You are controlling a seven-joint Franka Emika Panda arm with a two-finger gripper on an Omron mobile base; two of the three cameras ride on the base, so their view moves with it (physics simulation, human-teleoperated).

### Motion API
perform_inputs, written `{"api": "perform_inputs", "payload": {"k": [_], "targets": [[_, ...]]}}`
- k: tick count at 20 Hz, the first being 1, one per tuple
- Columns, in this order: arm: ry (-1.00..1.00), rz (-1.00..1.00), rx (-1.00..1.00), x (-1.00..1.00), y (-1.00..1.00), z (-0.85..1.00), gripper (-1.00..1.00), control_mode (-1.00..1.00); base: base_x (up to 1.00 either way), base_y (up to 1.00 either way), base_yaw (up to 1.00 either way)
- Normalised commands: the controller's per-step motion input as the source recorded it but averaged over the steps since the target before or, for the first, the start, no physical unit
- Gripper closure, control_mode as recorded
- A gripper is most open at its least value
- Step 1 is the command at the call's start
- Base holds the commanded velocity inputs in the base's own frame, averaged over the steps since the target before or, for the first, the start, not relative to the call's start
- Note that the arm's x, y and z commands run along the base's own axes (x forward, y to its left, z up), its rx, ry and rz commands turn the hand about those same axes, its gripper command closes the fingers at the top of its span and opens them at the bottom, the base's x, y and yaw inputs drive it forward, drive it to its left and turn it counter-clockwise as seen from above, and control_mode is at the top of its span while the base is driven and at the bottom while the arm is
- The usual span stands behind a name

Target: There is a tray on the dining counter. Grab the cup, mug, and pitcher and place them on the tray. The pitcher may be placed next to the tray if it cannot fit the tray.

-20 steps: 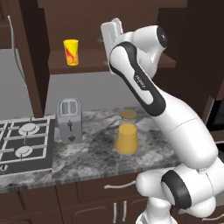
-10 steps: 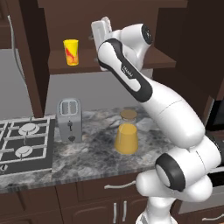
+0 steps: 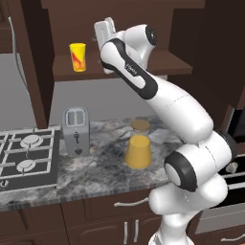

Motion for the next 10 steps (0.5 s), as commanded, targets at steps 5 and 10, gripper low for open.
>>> {"api": "perform_inputs", "payload": {"k": [5, 10], "targets": [[0.00, 0.02, 0.00, 0.28, 0.12, 0.00, -1.00, -1.00, 0.00, 0.00, 0.00], [0.00, 0.01, 0.00, 0.15, 0.25, 0.00, -1.00, -1.00, 0.00, 0.00, 0.00]]}}
